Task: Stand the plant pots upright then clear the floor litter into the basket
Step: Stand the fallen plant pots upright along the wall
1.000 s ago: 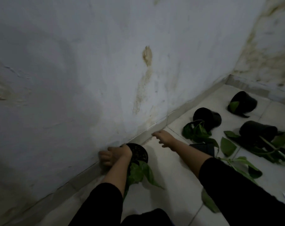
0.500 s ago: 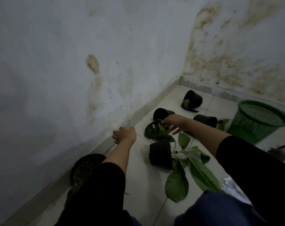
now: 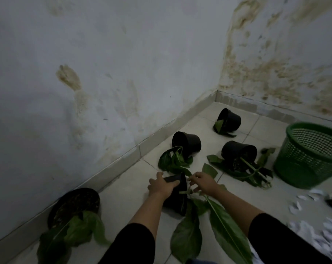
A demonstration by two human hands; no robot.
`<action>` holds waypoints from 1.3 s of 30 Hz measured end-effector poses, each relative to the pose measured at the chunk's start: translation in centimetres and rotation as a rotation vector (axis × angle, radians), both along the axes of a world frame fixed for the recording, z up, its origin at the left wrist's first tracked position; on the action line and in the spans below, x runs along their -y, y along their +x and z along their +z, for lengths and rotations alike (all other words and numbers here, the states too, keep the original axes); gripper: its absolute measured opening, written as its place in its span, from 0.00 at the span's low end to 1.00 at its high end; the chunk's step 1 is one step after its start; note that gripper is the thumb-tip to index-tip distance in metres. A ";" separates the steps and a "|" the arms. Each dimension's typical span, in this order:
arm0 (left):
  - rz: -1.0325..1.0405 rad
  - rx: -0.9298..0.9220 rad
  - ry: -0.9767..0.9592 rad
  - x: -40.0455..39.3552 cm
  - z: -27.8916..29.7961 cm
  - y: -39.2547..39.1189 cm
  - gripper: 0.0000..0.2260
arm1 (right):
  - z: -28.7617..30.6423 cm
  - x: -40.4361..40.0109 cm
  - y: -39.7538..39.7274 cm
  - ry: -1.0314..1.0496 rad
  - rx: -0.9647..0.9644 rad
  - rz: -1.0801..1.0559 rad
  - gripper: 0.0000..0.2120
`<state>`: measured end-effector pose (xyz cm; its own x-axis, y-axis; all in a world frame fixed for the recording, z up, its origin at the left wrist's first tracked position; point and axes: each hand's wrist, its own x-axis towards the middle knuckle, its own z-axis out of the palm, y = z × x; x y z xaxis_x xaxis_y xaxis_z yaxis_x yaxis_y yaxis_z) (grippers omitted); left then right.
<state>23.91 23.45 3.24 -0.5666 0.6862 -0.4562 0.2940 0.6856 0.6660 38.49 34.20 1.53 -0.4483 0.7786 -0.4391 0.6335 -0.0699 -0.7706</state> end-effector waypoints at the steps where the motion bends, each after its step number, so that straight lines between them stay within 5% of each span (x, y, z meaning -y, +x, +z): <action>1: -0.002 -0.015 -0.002 -0.4 -0.1 0.6 0.37 | -0.7 0.1 0.3 -0.014 -0.025 -0.004 0.10; 10: -0.037 -0.230 -0.111 -1.6 -0.7 2.9 0.26 | -2.1 1.0 1.1 -0.160 0.119 -0.008 0.12; 16: -0.024 -0.232 -0.028 -1.9 -1.5 2.0 0.20 | -2.8 4.0 1.3 -0.627 0.144 0.007 0.43; 19: -0.008 -0.205 0.059 -1.5 -1.7 1.2 0.17 | -3.1 5.1 0.8 -0.748 0.100 -0.034 0.49; 26: 0.142 -0.052 0.174 0.7 -2.4 -2.2 0.17 | -3.8 7.1 -2.7 -0.664 -0.105 -0.246 0.35; 30: 0.389 0.209 0.265 2.5 -4.9 -4.4 0.19 | -4.3 7.3 -4.8 -0.486 -0.167 -0.329 0.21; 34: 0.586 0.473 0.280 4.3 -8.6 -6.9 0.20 | -4.7 7.7 -7.2 -0.355 -0.224 -0.348 0.25; 39: 0.753 0.737 0.347 6.2 -9.1 -8.5 0.18 | -4.8 7.9 -9.4 -0.323 -0.283 -0.342 0.16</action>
